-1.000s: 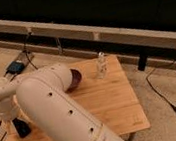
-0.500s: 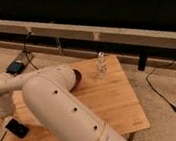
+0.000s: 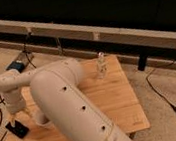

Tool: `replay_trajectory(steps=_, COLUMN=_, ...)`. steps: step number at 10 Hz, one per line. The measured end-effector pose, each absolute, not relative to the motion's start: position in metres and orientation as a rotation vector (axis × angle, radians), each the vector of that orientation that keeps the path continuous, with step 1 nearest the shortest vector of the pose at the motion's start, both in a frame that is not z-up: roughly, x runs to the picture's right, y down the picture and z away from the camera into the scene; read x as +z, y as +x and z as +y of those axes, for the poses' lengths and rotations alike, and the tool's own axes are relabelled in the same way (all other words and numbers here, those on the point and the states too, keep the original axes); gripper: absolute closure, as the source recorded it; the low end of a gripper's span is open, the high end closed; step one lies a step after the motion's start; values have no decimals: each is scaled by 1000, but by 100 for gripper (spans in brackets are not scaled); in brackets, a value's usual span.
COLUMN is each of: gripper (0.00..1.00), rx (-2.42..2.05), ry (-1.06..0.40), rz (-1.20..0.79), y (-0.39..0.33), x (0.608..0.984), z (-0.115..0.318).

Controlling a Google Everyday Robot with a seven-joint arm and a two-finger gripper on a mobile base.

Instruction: Push the eraser across the table

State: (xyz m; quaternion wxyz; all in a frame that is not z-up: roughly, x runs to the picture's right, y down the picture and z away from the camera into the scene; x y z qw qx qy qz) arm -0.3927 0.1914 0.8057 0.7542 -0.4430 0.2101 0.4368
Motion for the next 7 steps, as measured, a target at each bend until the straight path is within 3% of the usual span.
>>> replay_trajectory(steps=7, gripper=35, rx=862, ry=-799, rz=525, y=-382, x=804, z=195)
